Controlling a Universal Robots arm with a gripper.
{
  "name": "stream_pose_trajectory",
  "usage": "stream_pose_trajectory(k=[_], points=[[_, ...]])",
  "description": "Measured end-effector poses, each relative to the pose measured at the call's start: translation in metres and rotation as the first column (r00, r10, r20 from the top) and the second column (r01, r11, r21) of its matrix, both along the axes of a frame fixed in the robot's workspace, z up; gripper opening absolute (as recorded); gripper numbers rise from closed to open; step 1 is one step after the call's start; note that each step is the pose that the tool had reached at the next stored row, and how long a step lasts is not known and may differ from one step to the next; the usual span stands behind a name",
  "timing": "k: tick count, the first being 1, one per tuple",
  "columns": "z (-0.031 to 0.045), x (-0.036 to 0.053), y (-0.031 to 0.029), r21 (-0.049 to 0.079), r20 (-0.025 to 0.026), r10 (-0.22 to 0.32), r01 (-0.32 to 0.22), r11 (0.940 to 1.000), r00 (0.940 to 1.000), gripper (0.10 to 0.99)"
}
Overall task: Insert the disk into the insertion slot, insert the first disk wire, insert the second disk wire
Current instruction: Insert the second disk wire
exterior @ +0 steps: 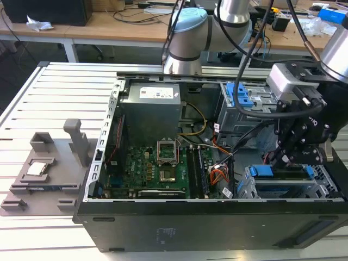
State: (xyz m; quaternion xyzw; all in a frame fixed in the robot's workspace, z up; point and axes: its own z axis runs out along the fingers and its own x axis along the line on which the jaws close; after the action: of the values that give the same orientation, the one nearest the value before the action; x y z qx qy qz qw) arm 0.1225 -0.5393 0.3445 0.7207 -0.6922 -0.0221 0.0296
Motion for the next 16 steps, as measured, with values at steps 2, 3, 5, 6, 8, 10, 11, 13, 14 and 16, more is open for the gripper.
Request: stream_pose_trajectory(k=[2, 3, 5, 6, 8, 10, 11, 13, 14, 16], points=[[0.0, 0.0046, -0.0035, 0.002, -0.0022, 0.0, 0.0, 1.0, 1.0, 0.153], [-0.0004, 0.0073, -0.0035, 0.003, -0.0039, 0.0, 0.0, 1.0, 1.0, 0.153], [-0.0011, 0.0091, -0.0035, 0.003, -0.0058, 0.0, 0.0, 1.0, 1.0, 0.153], [-0.0016, 0.0103, -0.0035, 0.003, -0.0069, 0.0, 0.0, 1.0, 1.0, 0.153], [-0.0019, 0.012, -0.0034, 0.003, -0.008, 0.0, 0.0, 1.0, 1.0, 0.153], [-0.002, 0.0146, -0.0024, 0.003, -0.0085, 0.0, 0.0, 1.0, 1.0, 0.153], [-0.0021, 0.0154, -0.0019, 0.003, -0.0088, 0.0, 0.0, 1.0, 1.0, 0.153], [-0.0024, 0.0161, -0.0016, 0.003, -0.0091, 0.0, 0.0, 1.0, 1.0, 0.153], [-0.0026, 0.0161, -0.0016, 0.003, -0.0093, 0.0, 0.0, 1.0, 1.0, 0.153], [-0.004, 0.0162, -0.0016, 0.004, -0.0094, 0.0, 0.0, 1.0, 1.0, 0.153]])
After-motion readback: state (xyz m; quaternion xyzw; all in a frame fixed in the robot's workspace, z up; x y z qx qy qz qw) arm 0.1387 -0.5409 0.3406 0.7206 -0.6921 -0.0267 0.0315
